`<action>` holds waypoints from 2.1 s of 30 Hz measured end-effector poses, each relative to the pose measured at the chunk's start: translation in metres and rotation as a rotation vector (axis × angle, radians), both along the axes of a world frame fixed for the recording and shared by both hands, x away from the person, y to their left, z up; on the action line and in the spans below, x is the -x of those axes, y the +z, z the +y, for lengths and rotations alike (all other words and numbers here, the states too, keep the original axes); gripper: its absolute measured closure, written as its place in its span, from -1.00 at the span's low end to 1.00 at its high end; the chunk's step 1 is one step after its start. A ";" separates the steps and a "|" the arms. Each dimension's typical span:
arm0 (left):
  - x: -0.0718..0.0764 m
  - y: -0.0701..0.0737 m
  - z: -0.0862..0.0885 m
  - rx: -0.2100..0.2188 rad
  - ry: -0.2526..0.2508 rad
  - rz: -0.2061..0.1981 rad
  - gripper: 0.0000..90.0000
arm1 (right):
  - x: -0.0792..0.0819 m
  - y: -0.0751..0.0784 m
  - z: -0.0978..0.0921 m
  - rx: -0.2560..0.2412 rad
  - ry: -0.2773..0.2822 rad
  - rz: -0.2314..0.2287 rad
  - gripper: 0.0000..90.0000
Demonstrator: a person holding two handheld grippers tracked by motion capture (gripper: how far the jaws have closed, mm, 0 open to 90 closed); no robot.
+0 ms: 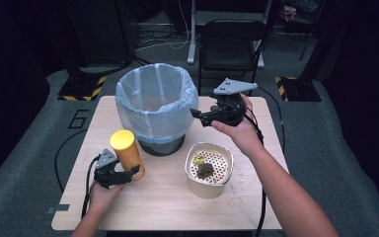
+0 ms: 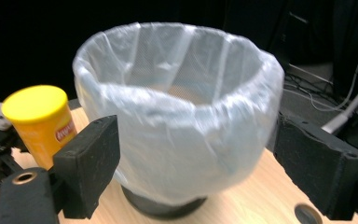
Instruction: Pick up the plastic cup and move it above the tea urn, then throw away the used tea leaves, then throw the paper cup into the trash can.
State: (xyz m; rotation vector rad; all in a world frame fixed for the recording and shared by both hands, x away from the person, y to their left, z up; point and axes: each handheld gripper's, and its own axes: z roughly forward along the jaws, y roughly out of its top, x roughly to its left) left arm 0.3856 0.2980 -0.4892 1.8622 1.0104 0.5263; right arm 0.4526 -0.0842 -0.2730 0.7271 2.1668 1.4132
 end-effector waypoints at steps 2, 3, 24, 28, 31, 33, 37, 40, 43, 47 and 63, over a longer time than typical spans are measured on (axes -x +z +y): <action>0.001 0.000 -0.002 -0.007 0.001 -0.014 -0.48 | 0.002 -0.006 -0.008 0.008 -0.016 -0.004 -0.68; 0.002 0.000 -0.004 -0.016 0.001 -0.021 -0.48 | 0.002 -0.008 -0.011 0.007 -0.021 -0.007 -0.68; 0.013 0.012 -0.010 -0.031 -0.063 -0.049 -0.47 | 0.024 -0.040 -0.053 0.050 -0.109 -0.001 -0.65; 0.015 0.022 -0.011 -0.009 -0.076 -0.042 -0.47 | 0.029 -0.054 -0.064 0.032 -0.130 0.022 -0.64; 0.016 0.030 -0.011 -0.009 -0.079 -0.038 -0.47 | 0.031 -0.070 -0.076 0.008 -0.151 0.049 -0.62; 0.016 0.038 -0.009 -0.003 -0.083 -0.039 -0.47 | 0.033 -0.082 -0.084 0.016 -0.184 0.061 -0.59; 0.016 0.045 -0.009 0.008 -0.084 -0.033 -0.47 | 0.037 -0.092 -0.092 0.015 -0.205 0.080 -0.54; 0.016 0.053 -0.009 0.012 -0.085 -0.032 -0.47 | 0.043 -0.098 -0.097 0.004 -0.225 0.080 -0.51; 0.016 0.064 -0.010 0.006 -0.088 -0.026 -0.47 | 0.047 -0.105 -0.099 0.018 -0.241 0.072 -0.49; 0.016 0.079 -0.010 0.025 -0.089 -0.038 -0.47 | 0.050 -0.116 -0.105 -0.012 -0.243 0.089 -0.48; 0.010 0.152 -0.012 0.037 -0.120 -0.044 -0.47 | 0.052 -0.136 -0.126 -0.009 -0.307 0.118 -0.47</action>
